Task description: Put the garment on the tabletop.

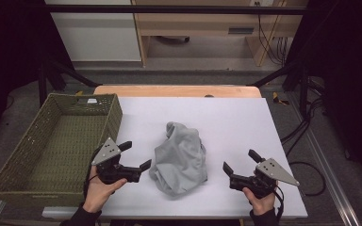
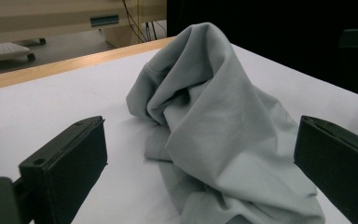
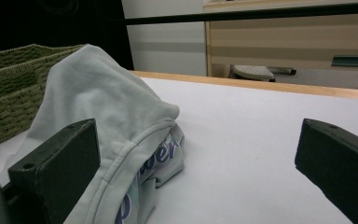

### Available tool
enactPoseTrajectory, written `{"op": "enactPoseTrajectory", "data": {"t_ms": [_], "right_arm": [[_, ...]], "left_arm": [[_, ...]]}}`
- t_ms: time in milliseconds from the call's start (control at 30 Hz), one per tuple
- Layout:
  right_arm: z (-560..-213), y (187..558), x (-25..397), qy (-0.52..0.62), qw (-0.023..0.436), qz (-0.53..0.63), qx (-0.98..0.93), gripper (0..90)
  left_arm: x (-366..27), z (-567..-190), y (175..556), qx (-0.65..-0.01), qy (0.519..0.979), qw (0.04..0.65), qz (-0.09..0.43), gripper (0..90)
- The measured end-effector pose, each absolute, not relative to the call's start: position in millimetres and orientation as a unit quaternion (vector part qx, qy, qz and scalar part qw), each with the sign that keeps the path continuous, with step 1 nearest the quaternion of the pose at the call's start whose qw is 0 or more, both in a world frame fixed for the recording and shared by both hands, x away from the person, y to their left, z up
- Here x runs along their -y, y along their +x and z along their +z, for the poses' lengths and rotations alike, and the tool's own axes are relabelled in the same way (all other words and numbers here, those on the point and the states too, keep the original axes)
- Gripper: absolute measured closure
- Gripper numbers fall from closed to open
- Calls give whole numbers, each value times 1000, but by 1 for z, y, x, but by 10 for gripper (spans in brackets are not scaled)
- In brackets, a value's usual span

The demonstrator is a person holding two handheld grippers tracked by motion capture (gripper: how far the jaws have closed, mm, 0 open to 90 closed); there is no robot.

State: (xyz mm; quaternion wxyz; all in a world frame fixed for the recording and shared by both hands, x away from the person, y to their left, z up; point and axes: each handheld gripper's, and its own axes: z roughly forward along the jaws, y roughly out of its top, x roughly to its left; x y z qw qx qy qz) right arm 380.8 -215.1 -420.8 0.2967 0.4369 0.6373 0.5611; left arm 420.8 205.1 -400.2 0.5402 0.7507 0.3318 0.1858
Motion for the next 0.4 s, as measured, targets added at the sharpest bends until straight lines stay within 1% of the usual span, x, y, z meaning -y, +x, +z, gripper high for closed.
{"op": "enactPoseTrajectory", "data": {"t_ms": [167, 400], "right_arm": [[-421, 381, 216, 435, 298, 560, -639, 4], [-423, 380, 217, 437, 293, 559, -641, 4]], "left_arm": [[-213, -405, 417, -345, 742, 546, 179, 25], [-225, -410, 413, -353, 729, 554, 189, 32]]}}
